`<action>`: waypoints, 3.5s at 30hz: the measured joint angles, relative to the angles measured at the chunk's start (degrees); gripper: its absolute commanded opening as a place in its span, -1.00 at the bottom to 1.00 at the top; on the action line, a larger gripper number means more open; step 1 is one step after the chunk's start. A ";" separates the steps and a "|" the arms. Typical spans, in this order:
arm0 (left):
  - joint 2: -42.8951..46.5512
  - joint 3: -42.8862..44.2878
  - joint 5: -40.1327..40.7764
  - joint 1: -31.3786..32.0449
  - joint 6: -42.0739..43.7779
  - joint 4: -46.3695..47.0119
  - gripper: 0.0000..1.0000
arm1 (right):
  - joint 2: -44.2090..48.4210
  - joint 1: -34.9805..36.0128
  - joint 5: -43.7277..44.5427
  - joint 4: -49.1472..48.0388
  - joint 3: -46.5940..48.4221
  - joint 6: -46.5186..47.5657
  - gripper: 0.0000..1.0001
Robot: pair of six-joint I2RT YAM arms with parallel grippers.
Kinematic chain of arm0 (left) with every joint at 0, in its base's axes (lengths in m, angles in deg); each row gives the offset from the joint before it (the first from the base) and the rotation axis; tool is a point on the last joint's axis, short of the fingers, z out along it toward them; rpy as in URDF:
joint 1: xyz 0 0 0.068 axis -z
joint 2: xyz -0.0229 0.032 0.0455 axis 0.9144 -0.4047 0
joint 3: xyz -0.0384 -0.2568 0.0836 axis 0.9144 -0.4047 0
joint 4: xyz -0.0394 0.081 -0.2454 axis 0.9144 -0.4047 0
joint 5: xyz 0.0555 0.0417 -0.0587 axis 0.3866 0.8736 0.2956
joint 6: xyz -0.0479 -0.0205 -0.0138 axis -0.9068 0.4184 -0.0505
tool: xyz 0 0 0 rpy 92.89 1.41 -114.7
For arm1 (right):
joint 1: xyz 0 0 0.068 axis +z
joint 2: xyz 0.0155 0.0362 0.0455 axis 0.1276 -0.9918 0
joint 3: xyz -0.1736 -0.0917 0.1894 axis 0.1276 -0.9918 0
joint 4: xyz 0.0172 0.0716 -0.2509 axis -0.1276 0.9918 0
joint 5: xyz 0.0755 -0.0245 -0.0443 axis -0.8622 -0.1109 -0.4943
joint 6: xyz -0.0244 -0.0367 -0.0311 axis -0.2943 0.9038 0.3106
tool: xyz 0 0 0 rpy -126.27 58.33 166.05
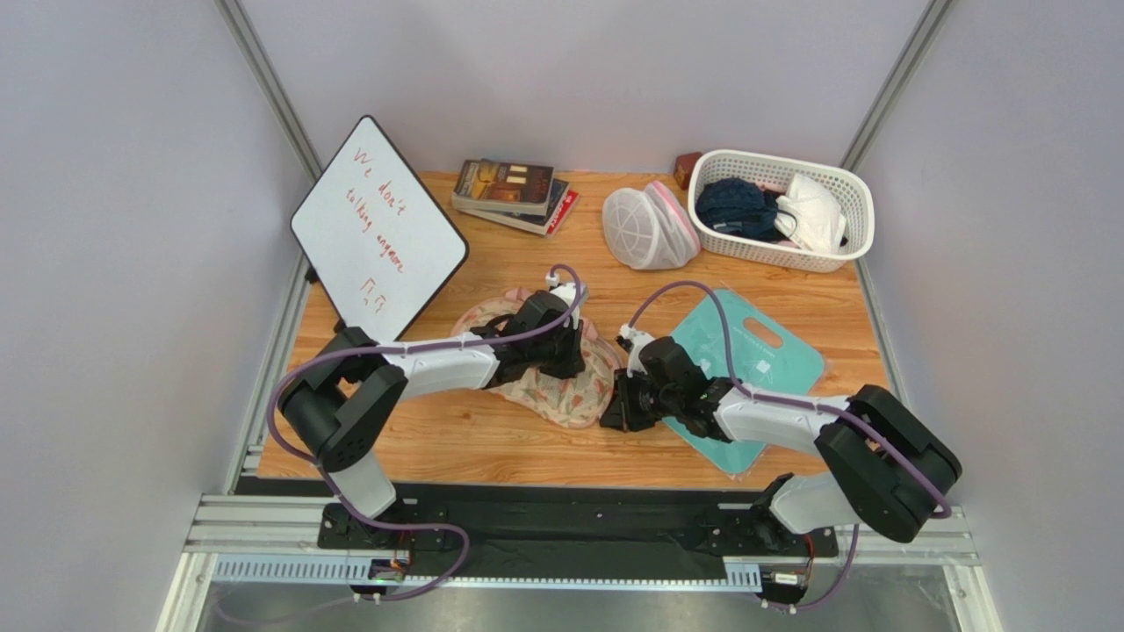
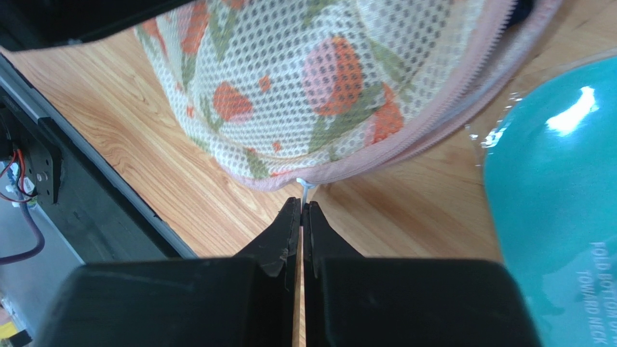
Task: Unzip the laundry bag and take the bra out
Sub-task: Unzip the laundry bag at the center of the board.
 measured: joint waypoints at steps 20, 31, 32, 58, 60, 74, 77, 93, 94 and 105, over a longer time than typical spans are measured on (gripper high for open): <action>-0.50 0.35 2.32 -0.59 -6.14 0.72 -1.00 | -0.37 6.60 3.48 -2.10 0.33 -3.96 -1.00; -0.50 -0.07 4.55 -0.66 -11.26 1.75 -1.00 | -0.35 6.60 4.52 -2.73 0.35 -5.81 -1.00; -0.50 -0.26 4.85 -0.66 -11.87 2.08 -1.00 | -0.35 6.62 4.55 -2.80 0.35 -5.99 -1.00; 1.97 -4.00 14.32 1.42 -20.65 7.23 -1.00 | 4.24 8.33 7.45 -2.91 0.17 -7.52 -1.00; 3.08 -4.02 14.32 1.40 -19.67 6.56 -1.00 | 5.70 6.88 6.95 -2.05 -0.09 -6.97 -1.00; 11.47 -4.04 9.70 1.90 -9.16 -0.13 0.28 | 4.42 -6.01 1.22 2.29 1.01 -0.02 -1.00; 12.13 -4.02 8.11 2.45 -6.21 -2.38 0.35 | 2.84 -7.69 -0.07 3.04 2.23 1.55 -1.00; 0.90 -1.84 4.72 2.78 -0.52 -2.60 -0.76 | -1.81 -9.40 -2.99 3.43 5.31 4.39 -1.00; 0.50 -1.66 4.76 2.80 -0.57 -2.32 -0.93 | -1.81 -9.53 -2.80 3.34 5.31 4.42 -1.00; -1.75 -1.31 4.35 2.89 -2.93 1.01 -1.00 | -1.09 -9.86 0.22 1.73 3.32 4.13 -1.00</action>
